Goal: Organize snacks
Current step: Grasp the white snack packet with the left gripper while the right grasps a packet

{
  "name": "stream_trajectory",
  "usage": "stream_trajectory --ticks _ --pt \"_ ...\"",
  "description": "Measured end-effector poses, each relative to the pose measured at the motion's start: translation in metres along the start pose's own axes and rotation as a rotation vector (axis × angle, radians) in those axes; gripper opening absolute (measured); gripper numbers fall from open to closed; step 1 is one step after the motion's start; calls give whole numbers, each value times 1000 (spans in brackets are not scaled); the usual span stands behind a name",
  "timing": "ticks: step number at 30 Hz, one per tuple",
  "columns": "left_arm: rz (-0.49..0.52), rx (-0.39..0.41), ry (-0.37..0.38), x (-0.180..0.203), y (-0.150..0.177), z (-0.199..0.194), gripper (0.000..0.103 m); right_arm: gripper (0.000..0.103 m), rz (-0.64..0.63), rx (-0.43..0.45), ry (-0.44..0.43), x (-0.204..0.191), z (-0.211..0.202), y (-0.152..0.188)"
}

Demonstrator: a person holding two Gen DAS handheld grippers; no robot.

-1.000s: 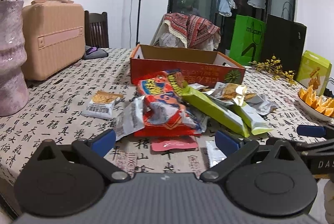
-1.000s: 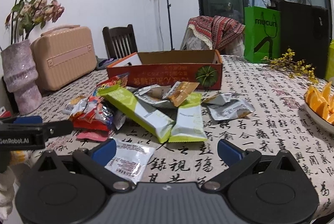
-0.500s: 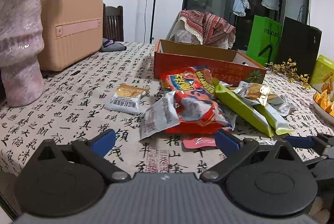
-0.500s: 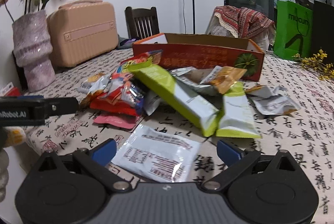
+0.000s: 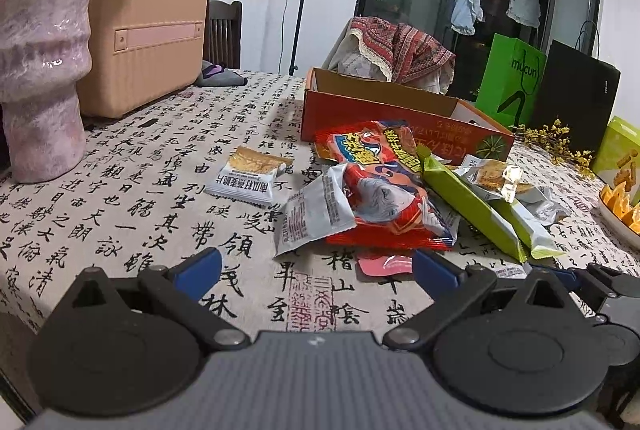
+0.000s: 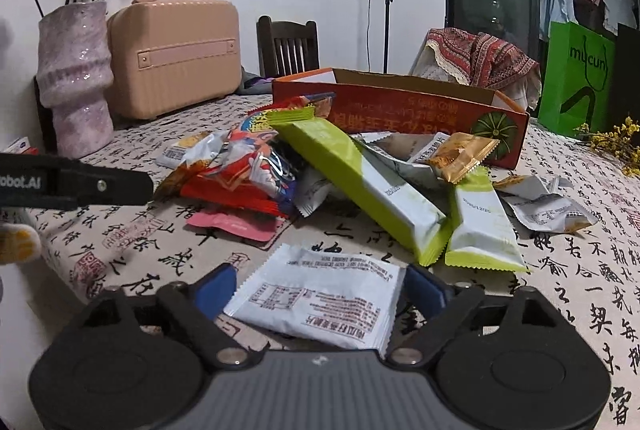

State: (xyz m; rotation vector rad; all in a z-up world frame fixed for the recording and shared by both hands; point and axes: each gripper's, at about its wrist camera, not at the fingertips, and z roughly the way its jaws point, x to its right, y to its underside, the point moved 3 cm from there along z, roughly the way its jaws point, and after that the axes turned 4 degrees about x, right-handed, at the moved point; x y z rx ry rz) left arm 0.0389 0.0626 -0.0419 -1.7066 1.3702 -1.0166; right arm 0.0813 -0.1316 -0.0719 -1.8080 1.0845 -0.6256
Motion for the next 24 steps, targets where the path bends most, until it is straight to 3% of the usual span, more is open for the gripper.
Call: stream_trajectory --ticks 2,4,7,11,16,24 --pt "-1 3 0 0 0 -2 103 75 0 4 -5 0 -2 0" --pt "-1 5 0 1 0 -3 103 45 -5 13 -17 0 -5 -1" --pt "-1 7 -3 1 0 -5 103 30 -8 17 -24 -1 -7 -2" --pt "1 8 -6 1 0 -5 103 29 17 14 -37 4 -8 -3" --pt "9 5 -10 4 -1 -3 103 50 101 8 -71 17 -6 -8" --pt "22 -8 -34 5 -4 4 103 50 268 2 -98 44 2 -12"
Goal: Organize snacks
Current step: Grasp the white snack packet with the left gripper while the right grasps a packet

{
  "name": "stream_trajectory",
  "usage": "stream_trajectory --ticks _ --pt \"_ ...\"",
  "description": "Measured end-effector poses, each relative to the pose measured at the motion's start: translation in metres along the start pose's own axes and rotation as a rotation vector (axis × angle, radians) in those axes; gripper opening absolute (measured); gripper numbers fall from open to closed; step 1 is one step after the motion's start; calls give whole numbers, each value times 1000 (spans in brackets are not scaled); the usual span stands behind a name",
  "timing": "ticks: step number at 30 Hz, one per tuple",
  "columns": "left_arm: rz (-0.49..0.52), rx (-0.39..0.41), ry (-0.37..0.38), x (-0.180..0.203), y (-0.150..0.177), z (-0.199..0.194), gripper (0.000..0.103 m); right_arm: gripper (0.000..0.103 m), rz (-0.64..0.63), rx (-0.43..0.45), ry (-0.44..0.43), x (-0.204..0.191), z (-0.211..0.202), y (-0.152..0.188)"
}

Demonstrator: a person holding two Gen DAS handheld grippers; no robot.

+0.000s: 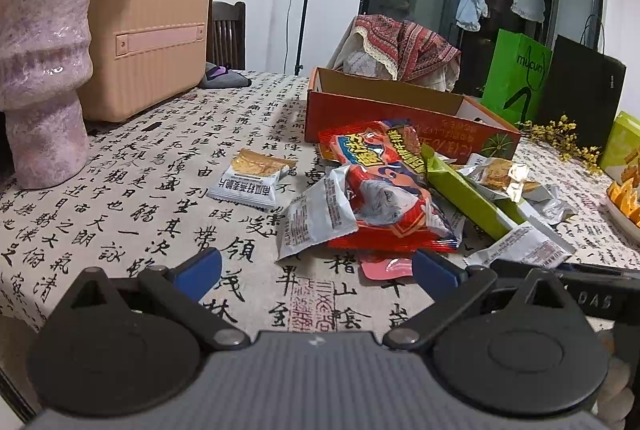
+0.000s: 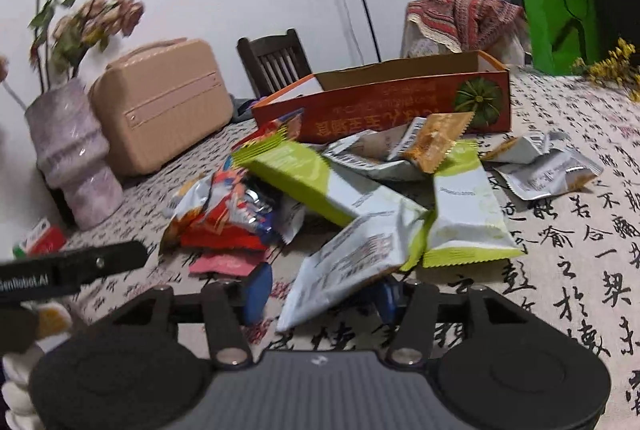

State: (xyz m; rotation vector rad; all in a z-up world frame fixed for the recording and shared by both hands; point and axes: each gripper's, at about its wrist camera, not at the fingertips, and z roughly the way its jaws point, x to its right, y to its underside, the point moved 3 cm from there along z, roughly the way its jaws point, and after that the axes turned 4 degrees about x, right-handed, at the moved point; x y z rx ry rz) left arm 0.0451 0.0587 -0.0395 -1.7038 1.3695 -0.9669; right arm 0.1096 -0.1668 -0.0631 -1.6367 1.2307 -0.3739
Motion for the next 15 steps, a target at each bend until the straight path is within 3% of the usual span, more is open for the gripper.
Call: stream_trajectory --ticks 2,3,7,13,15 --pt "5 -8 -10 0 -4 5 103 36 14 0 18 5 2 -2" --pt "5 -9 -11 0 -7 8 103 23 12 -3 32 6 3 -2" --pt "-27 1 -5 -3 -20 17 103 15 32 5 20 11 1 -4" --pt "-41 -56 -42 -1 -31 50 103 11 40 34 5 16 -7 -12" --pt "-56 -86 -34 -2 -32 60 98 11 37 37 -1 17 -9 -15"
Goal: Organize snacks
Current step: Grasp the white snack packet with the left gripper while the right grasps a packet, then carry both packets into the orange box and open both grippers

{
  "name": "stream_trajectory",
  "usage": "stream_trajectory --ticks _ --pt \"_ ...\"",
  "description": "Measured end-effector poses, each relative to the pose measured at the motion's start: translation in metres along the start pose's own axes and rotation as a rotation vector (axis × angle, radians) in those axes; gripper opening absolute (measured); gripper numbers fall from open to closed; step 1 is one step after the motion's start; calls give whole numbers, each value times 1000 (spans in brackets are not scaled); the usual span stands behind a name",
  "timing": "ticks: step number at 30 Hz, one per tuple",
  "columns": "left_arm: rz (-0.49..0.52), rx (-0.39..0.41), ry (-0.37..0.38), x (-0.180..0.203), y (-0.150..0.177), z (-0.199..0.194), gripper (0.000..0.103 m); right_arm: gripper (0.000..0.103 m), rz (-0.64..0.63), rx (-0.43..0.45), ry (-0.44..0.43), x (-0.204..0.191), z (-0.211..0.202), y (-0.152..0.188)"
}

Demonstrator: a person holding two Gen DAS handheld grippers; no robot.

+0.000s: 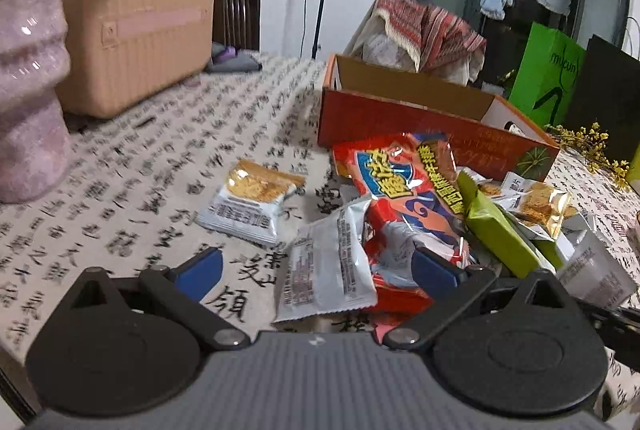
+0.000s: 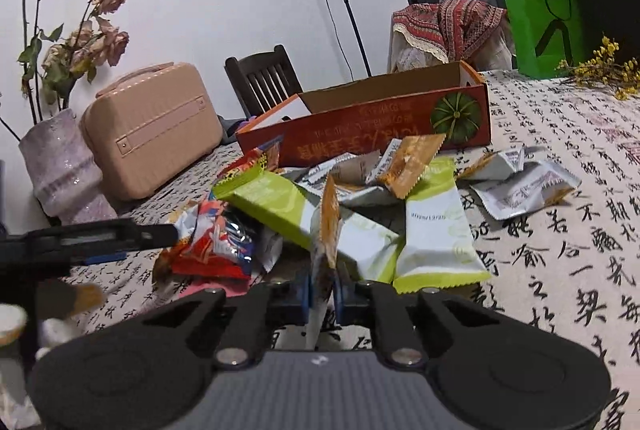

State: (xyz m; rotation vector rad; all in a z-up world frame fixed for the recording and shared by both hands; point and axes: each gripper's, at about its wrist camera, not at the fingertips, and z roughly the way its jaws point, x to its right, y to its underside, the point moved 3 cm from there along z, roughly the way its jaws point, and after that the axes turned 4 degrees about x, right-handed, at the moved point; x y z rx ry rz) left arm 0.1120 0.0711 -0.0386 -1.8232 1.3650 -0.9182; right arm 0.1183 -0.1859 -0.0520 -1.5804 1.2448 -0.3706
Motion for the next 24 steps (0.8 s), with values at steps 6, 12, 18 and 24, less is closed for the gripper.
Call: stream_trajectory --ticks 6,12,18,24 --pt "-86 -78 83 -7 1 19 51 11 -11 28 -17 0 -8 -8" --pt "-77 -39 80 -13 -2 9 40 11 -16 37 -24 0 -9 -15" --pt "-66 2 80 -18 -11 -3 38 11 -29 58 -25 -2 -10 -22" --pt "-39 74 92 -13 -29 -12 38 11 -37 94 -11 -1 -11 -38"
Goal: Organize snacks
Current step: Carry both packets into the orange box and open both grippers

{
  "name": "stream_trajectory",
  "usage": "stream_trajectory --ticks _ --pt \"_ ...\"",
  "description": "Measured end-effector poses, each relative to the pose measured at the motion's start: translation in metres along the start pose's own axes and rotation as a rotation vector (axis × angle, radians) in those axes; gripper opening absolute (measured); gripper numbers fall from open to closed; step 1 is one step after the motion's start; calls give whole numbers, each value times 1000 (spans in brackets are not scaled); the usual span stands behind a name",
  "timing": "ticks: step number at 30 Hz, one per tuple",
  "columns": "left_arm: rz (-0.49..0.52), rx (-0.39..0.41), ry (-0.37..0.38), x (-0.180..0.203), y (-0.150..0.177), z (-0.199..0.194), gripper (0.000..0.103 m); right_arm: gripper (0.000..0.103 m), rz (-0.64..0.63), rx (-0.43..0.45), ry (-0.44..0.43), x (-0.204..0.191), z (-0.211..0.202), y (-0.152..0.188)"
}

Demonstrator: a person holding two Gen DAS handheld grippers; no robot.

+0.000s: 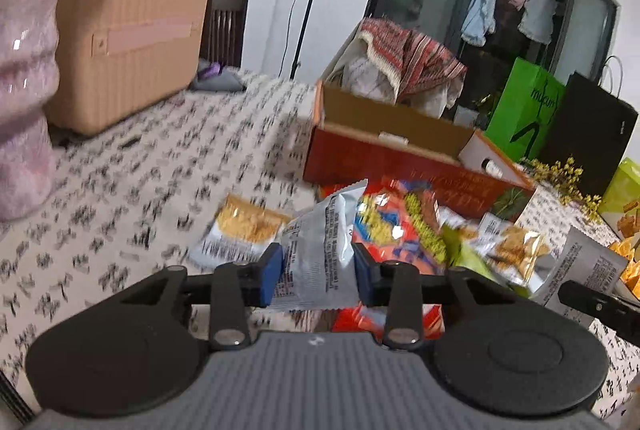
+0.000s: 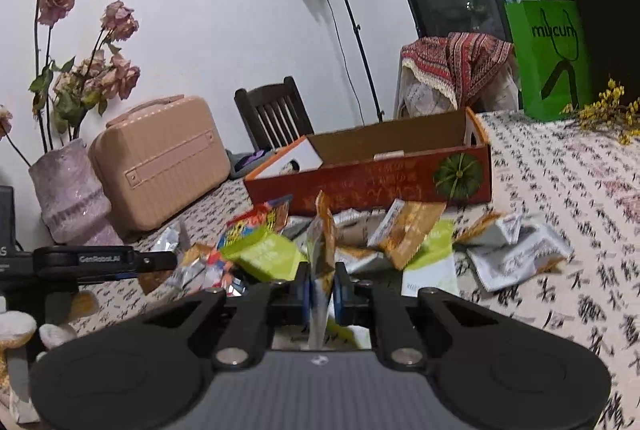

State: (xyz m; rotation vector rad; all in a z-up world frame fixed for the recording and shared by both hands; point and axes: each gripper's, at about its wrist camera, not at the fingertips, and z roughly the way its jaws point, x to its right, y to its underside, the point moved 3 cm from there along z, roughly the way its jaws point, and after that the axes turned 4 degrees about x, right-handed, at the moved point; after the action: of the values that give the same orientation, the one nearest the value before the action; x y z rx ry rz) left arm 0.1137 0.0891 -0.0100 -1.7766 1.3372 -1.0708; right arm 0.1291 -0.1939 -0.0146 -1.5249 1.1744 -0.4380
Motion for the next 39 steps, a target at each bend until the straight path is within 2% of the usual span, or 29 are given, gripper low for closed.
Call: stream_trajectory --ticks 11,21,26,30,36,39 --pt "84 93 64 44 -55 22 38 11 22 75 46 17 19 -50" --pt "100 98 135 83 -92 67 38 11 13 129 106 35 64 -102" --pt "93 64 137 96 -111 103 38 11 43 118 114 49 99 -127" --pt "81 32 117 103 -122 139 38 11 80 76 121 63 140 -141" --pt "68 -51 54 102 -123 199 38 11 131 -13 140 89 201 -141" --pt "60 -86 41 95 -115 218 38 11 149 -32 144 99 214 -131"
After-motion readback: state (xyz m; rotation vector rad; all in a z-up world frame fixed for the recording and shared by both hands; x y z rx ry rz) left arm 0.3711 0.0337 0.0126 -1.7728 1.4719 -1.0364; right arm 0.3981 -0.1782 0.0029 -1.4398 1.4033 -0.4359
